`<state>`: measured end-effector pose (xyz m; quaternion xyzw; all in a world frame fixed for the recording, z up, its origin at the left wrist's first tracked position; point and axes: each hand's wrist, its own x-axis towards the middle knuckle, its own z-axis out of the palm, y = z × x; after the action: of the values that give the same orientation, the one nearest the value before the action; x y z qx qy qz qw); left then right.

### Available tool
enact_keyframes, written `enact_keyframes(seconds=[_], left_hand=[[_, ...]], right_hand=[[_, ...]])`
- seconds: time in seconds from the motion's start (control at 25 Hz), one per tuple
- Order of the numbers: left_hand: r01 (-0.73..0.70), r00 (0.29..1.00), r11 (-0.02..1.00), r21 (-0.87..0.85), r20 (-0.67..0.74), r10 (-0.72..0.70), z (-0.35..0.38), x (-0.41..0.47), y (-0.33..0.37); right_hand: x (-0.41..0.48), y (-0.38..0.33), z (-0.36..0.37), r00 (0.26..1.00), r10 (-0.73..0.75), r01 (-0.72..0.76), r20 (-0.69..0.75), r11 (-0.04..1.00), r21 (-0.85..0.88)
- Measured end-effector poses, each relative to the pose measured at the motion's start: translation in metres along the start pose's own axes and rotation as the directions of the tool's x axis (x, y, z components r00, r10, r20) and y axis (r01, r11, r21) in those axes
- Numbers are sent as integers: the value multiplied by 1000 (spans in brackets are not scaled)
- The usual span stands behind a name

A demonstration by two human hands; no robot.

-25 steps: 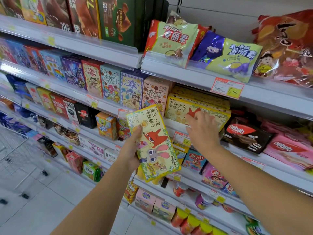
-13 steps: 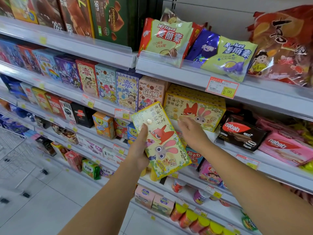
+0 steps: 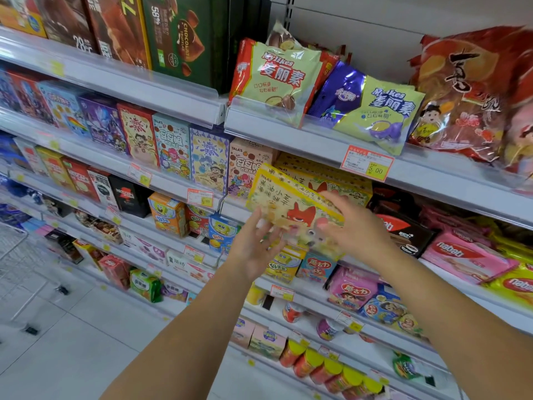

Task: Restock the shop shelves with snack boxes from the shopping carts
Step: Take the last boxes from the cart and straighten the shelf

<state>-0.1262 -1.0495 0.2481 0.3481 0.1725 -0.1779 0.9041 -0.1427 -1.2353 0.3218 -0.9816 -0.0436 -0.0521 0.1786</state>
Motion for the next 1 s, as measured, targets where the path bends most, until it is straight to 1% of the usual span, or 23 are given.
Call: enact_keyframes(seconds=[0.04,0.08,0.16,0.2,0.28,0.36,0.52,0.64,0.76,0.88,1.0], left_hand=[[-35,999,999,10,-35,35,-2,2,5],[-83,994,996,45,-73,86,-1,3,11],[-208,963,960,190,-130,234,1,7,21],[-252,944,930,268,-142,297,4,9,25],[-284,926,884,372,-131,353,7,14,34],[-275,926,856,438,-119,358,9,19,43],[-254,923,829,498,-131,361,10,28,58],[-224,922,835,502,-169,349,4,35,65],[-225,918,835,501,-179,355,3,38,67],[-257,907,811,526,-158,390,4,40,62],[-322,884,769,553,-115,453,9,38,59]], right_hand=[[2,3,-3,995,-70,59,-67,986,-157],[5,6,-4,982,-150,114,-117,956,-270],[8,11,-1,951,-259,177,-170,905,-388],[9,13,3,945,-268,171,-190,894,-413],[12,14,8,963,-187,95,-194,909,-407],[18,16,8,981,-75,6,-177,932,-363],[30,14,3,993,27,-66,-118,938,-340],[39,14,7,988,82,-123,-129,929,-348],[45,23,21,975,64,-143,-211,913,-383],[47,31,36,947,-25,-119,-320,898,-424],[49,32,43,949,-54,-85,-312,906,-415]])
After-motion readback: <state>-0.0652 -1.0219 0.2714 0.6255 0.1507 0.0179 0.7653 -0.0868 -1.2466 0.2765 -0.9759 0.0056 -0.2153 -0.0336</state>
